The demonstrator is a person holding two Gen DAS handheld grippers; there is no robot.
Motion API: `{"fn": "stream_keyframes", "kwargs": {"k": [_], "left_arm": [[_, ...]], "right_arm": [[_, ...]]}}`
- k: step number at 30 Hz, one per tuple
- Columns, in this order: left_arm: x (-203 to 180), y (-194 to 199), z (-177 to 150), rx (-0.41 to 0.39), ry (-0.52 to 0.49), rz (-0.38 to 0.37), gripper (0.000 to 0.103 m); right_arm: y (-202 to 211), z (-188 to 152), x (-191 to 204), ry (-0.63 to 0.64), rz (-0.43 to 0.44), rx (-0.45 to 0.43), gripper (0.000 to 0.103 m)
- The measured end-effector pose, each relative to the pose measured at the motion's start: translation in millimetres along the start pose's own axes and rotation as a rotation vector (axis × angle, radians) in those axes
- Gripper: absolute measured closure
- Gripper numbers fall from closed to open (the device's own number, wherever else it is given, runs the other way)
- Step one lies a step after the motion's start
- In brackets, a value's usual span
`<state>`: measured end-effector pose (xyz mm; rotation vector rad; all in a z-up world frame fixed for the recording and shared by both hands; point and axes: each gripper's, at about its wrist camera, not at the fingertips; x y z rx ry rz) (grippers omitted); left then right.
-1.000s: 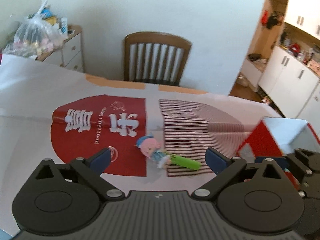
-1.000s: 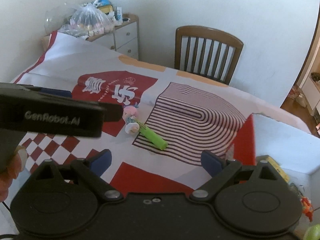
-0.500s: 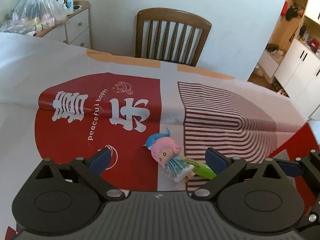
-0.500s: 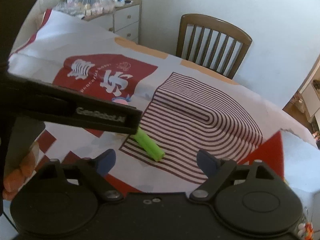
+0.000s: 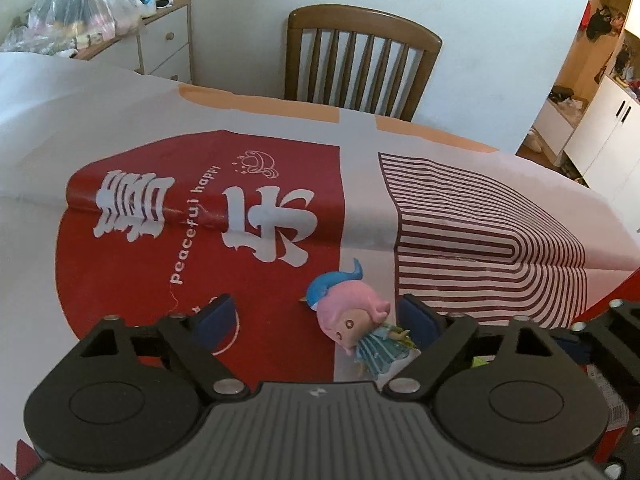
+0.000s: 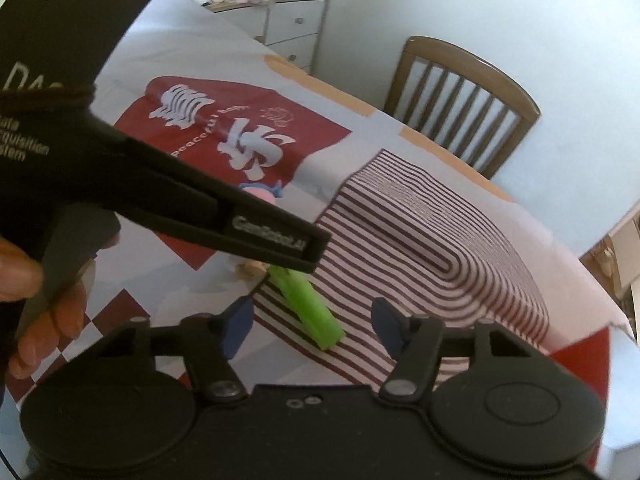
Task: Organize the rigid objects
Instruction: 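Grasp the pink-haired doll figure with the left tool while the right tool grasps the green highlighter, then carry the doll figure and green highlighter with both tools over the box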
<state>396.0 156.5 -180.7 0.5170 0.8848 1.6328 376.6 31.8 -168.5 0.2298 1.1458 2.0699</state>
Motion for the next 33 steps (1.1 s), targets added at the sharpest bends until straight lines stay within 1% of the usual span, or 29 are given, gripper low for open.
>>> {"fn": "stream_keyframes", "kwargs": {"k": [2,5,8,9,10,12,15,19,20,21,23,26,28,33], "left_arm": [[-1,0,-1,-0.011,-0.012,-0.006,0.019],[0,2,-3,-0.020,-0.020,-0.037,0.027],[2,3,-2,-0.029,-0.017,-0.064,0.040],[3,3,-2,-0.031,-0.016,-0.076,0.045],[4,3,-2,-0.028,-0.014,-0.086,0.052],[8,3,-1,-0.022,0.001,-0.101,0.057],[15,4,-1,-0.020,0.020,-0.124,0.064],[22,10,-4,-0.022,0.021,-0.135,0.069],[23,12,-5,-0.021,0.027,-0.136,0.069],[25,14,-5,-0.015,0.038,-0.138,0.068],[30,20,-7,-0.010,0.059,-0.159,0.068],[35,26,-13,-0.009,0.057,-0.158,0.068],[37,31,-17,-0.005,0.055,-0.160,0.068],[33,52,-29,0.008,0.038,-0.173,0.068]], "right_arm": [[-3,0,1,-0.006,0.026,0.002,0.047],[-8,0,5,0.013,0.050,0.010,0.056],[-7,1,8,0.015,0.068,0.005,0.064],[-8,1,8,0.011,0.074,0.005,0.069],[-9,2,8,0.006,0.082,0.006,0.071],[-8,2,10,-0.001,0.090,0.007,0.078],[-8,0,14,-0.009,0.087,0.003,0.085],[-5,-2,18,-0.048,0.070,0.005,0.086],[-4,-2,19,-0.059,0.066,0.008,0.086],[-3,-4,21,-0.072,0.056,0.012,0.089],[1,-9,22,-0.105,0.038,0.020,0.089],[9,-16,23,-0.171,0.050,0.033,0.089],[15,-22,24,-0.193,0.059,0.037,0.089],[38,-35,28,-0.273,0.079,0.030,0.089]]}}
Point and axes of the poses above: each gripper's, at about its wrist camera, not at the fingertips, and y roughly against the way its jaws point, x to its left, z to its top, and after that the axes turned 1 degree about -x, right-handed
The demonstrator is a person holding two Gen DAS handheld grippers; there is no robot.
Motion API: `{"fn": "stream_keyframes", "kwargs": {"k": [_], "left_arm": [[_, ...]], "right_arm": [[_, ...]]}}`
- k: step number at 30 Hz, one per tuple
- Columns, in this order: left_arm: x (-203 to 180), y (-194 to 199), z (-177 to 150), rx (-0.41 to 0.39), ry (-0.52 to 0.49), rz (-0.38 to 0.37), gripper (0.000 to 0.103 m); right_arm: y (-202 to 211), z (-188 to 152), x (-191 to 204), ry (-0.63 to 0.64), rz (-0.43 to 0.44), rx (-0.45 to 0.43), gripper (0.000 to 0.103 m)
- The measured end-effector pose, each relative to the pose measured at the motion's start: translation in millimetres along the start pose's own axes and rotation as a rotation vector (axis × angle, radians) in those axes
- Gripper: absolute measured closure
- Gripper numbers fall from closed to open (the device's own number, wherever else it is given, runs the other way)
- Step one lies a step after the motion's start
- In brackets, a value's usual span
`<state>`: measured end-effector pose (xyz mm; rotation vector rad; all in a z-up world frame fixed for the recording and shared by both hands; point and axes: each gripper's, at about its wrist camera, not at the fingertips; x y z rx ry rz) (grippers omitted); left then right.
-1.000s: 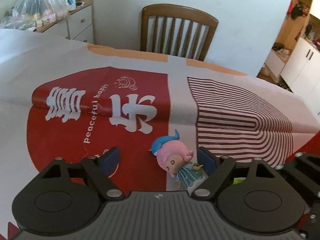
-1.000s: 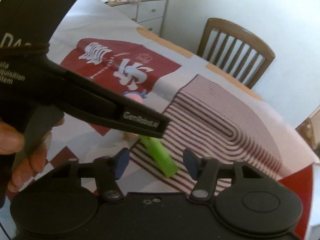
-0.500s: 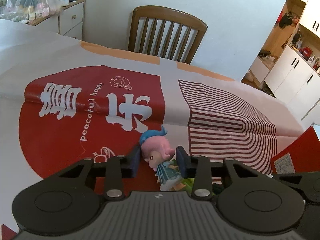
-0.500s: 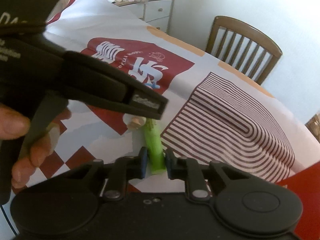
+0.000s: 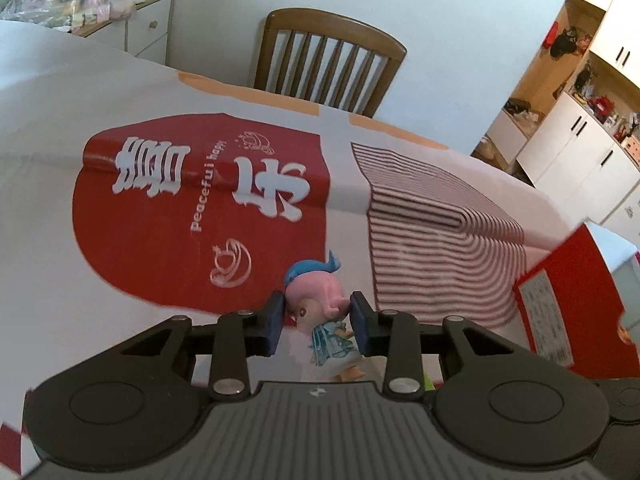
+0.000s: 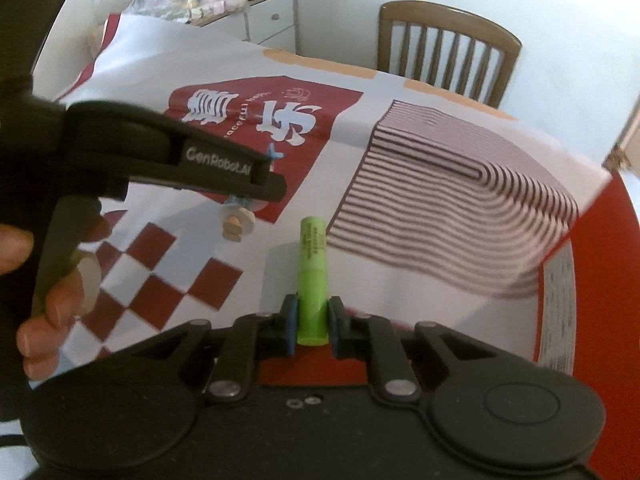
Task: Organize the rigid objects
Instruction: 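Carry the doll figure and green highlighter with both tools over the box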
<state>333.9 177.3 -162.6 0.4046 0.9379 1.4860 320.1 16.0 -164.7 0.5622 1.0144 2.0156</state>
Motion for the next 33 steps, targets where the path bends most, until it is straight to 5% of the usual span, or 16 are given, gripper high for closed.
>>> {"fn": "stream_keyframes", "kwargs": {"k": [20,33], "left_arm": [[-68,108,-20,-0.055,-0.098,-0.093,0.068],[-148,138,-28,-0.082,-0.180,-0.140,0.068]], "right_arm": [[129,-27,-35,-0.240,-0.025,-0.143,0.089],[196,-46,-86,-0.301,-0.040,-0.248,0.089]]}}
Point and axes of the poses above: each gripper's, at about its wrist camera, not at the fingertips, and y roughly against the way its jaws point, x to its left, z to its top, and after that the axes turned 1 degree about -x, right-handed
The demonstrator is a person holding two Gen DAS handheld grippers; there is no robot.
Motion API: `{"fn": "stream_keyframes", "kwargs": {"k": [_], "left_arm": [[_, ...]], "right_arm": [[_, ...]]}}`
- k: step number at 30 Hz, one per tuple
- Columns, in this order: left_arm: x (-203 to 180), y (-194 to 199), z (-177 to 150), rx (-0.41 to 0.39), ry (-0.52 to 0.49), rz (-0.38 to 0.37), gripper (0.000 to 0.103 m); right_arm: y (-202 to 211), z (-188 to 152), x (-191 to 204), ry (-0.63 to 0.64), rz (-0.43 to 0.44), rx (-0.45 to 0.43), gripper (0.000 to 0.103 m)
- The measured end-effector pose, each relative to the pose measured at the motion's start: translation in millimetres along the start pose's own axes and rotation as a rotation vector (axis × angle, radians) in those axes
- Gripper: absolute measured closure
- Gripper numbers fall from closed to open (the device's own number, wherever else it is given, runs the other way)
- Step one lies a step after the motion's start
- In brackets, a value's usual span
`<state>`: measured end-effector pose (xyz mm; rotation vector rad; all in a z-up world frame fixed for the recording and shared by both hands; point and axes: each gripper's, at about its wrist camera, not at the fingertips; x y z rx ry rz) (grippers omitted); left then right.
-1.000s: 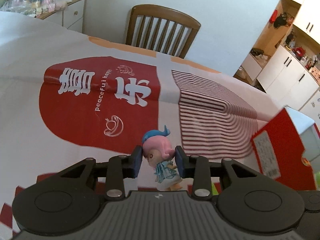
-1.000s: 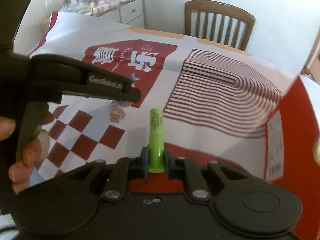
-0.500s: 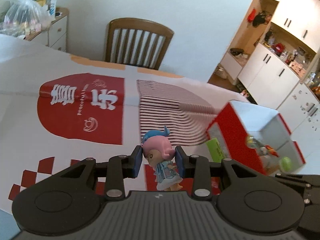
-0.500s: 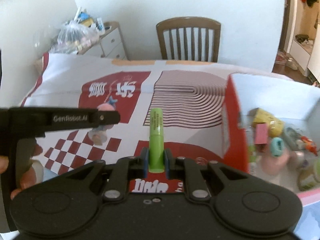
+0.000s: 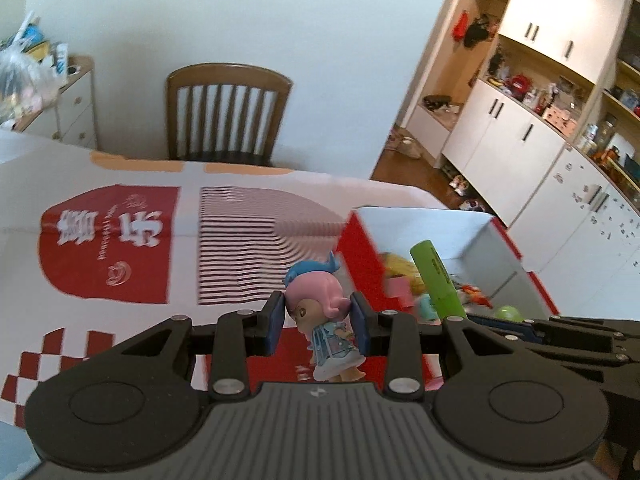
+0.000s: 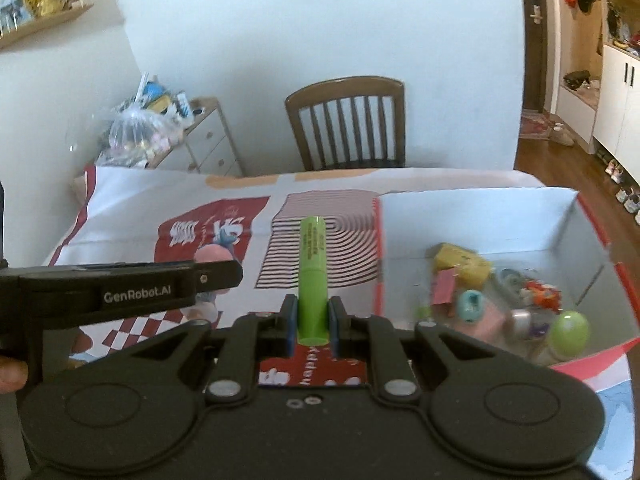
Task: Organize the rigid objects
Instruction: 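Carry the doll figure and green highlighter with both tools over the box, then lower and release the doll figure and green highlighter into the box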
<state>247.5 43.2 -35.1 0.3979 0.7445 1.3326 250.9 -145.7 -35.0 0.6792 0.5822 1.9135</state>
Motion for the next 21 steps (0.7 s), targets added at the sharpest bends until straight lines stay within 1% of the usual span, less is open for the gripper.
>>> {"fn": "stream_keyframes", "kwargs": {"k": [4,10,15,21], "left_arm": [[-30,-4,2,-0.001,-0.030,-0.014,0.068],[-72,-20,3,0.014,-0.062,-0.023,0.068],[-99,-40,-1,0.040,-0.086,-0.023,0.068],[-127,-71,-7,0.094,-0.104,-0.009,0.068]], "right_arm": [[13,2,-24,-0.004,-0.023,-0.017,0.089],[26,5,-66,-0.016,-0.062,-0.030,0.089],[30,6,-104,-0.025,-0.096,-0.026,0.089],[25,3,-143,-0.041,-0.119,-0.009,0.089]]}}
Point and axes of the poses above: each gripper's, at about its wrist camera, not at the fingertips, and y roughly against the way its jaws point, x to its left, z to its top, and after that the axes turned 1 degree about -x, right-handed
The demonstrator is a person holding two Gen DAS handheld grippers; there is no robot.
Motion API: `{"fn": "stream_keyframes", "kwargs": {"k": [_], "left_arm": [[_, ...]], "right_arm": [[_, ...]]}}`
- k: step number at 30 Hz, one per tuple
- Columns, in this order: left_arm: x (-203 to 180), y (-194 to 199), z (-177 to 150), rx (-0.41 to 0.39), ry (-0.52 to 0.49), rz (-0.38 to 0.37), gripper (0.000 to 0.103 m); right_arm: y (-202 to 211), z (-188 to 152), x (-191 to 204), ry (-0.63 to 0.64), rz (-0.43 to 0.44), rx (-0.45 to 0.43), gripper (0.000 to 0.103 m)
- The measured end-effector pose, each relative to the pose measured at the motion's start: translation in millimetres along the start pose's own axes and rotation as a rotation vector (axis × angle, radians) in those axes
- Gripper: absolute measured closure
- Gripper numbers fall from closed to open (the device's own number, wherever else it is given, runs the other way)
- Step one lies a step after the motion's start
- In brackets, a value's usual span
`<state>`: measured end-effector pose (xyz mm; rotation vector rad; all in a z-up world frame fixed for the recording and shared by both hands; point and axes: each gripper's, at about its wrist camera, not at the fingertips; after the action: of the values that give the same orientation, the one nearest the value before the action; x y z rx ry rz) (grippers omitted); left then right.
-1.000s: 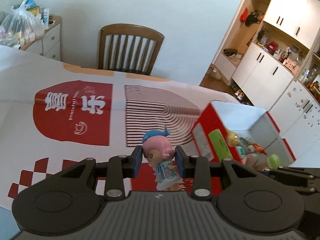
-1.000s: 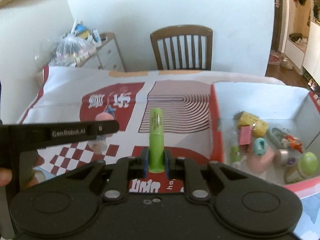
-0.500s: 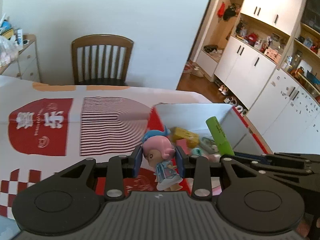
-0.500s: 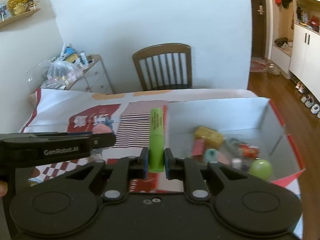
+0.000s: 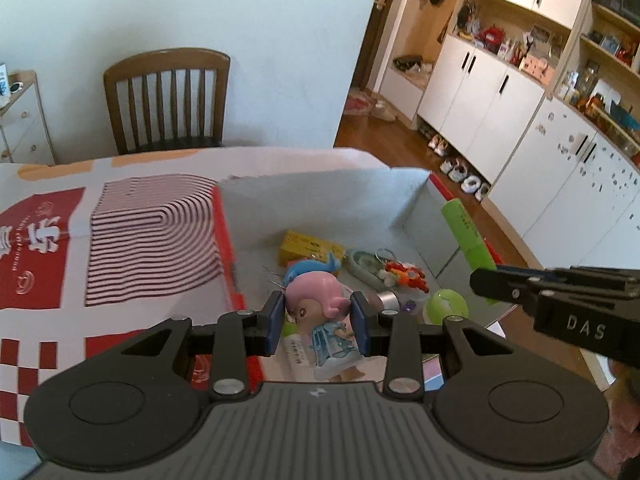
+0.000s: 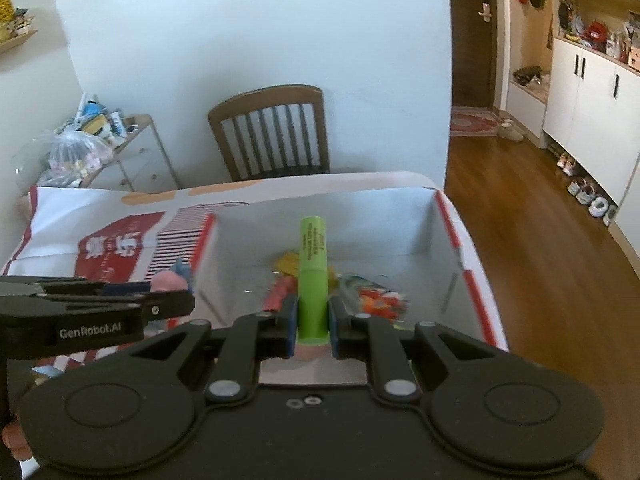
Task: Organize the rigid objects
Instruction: 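Lower and release the doll figure and green highlighter into the box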
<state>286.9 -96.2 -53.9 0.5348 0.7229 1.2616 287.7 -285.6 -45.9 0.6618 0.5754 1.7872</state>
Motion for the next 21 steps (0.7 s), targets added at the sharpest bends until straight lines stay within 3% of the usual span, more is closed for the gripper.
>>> {"fn": "stream_keyframes", "kwargs": {"k": [11,21], "left_arm": [[-26,-65,-3,0.134,-0.022,0.079,0.068],[-33,-100,-1,0.202,-0.018,0.174,0.068]], "right_arm": [[-38,9,-47,-0.001,0.001,0.071,0.089],[-86,18,-40,0.047,0.042,0.133,0.089]]}}
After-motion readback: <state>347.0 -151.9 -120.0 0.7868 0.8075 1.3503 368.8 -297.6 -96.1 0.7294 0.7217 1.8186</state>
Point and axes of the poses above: each gripper's, at about its wrist camera, not at the fingertips, and y roughly against the way its jaws point, x to its left, z to its top, and after that the axes turned 1 degree about -x, right-handed
